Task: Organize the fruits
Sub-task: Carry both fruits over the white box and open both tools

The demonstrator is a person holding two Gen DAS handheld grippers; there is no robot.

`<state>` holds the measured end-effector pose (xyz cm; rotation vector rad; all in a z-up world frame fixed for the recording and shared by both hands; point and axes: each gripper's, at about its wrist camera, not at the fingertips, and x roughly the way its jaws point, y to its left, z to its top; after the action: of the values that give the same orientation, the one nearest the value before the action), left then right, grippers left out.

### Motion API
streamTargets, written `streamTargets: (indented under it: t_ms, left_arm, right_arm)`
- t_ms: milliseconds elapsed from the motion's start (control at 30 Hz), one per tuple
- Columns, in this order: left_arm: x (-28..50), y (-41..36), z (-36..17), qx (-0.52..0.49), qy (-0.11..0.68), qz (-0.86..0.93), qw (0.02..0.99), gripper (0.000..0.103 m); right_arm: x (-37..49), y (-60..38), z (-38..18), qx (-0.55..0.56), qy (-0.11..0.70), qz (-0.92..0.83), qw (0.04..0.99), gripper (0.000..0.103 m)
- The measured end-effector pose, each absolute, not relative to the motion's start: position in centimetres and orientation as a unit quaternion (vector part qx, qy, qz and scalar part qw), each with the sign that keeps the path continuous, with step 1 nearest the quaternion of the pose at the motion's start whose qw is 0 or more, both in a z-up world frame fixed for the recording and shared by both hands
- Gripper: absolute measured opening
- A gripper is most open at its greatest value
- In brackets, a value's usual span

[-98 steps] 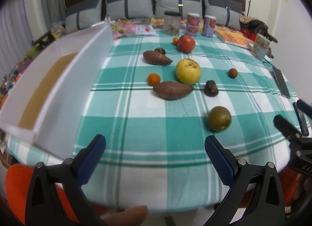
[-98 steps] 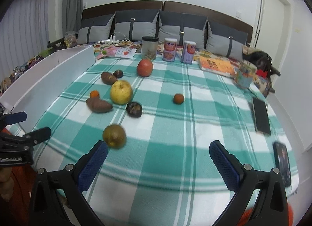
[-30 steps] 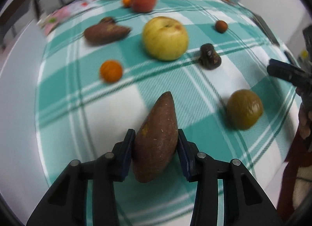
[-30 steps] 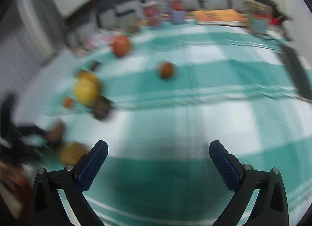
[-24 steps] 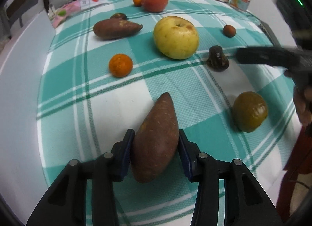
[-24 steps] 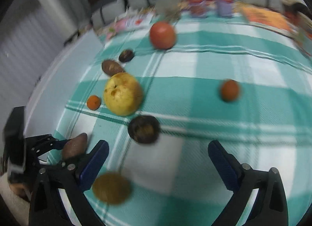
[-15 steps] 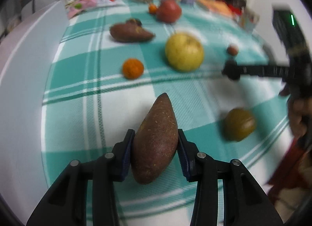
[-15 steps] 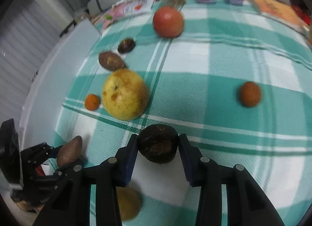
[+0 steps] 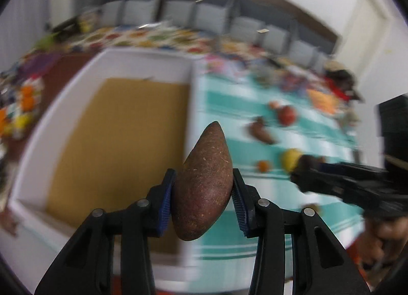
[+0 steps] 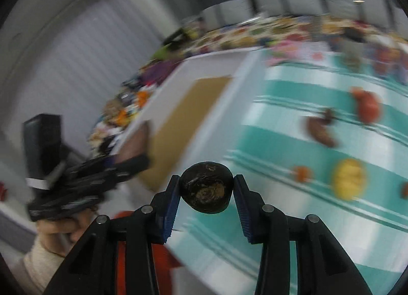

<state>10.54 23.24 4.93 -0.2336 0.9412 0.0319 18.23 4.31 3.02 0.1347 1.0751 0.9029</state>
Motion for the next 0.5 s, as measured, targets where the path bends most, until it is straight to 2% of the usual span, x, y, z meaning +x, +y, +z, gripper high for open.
streamTargets:
  t_ms: [167, 400, 433, 467, 500]
  left_arm:
    - [10.6, 28.5, 1.3, -0.123, 0.496, 0.082, 0.855, 0.043]
    - [9.6, 32.2, -1.0, -0.13, 0.507, 0.128, 0.843, 0.046]
    - [9.3, 32.8, -1.0, -0.133, 0.5, 0.136, 0.844, 0.054]
    - [8.8, 33.2, -0.9, -0.135, 0.497, 0.142, 0.845, 0.068]
    - [8.7, 33.3, -0.8, -0.137, 0.492, 0.148, 0.847, 0.074]
  right_arm:
    - [17.7, 13.8, 2.0, 0.026, 0.53, 0.424, 0.734, 0.042]
    - [18.0, 19.2, -1.1, -0.019, 0.553, 0.403, 0.729, 0.042]
    - [17.8, 19.6, -1.4, -0.024, 0.554, 0.4, 0.73, 0.043]
    - [17.8, 20.0, -1.6, -0.032, 0.553, 0.394, 0.733, 0.045]
    - [17.7, 20.1, -1.7, -0.034, 0.55, 0.39, 0.738, 0.054]
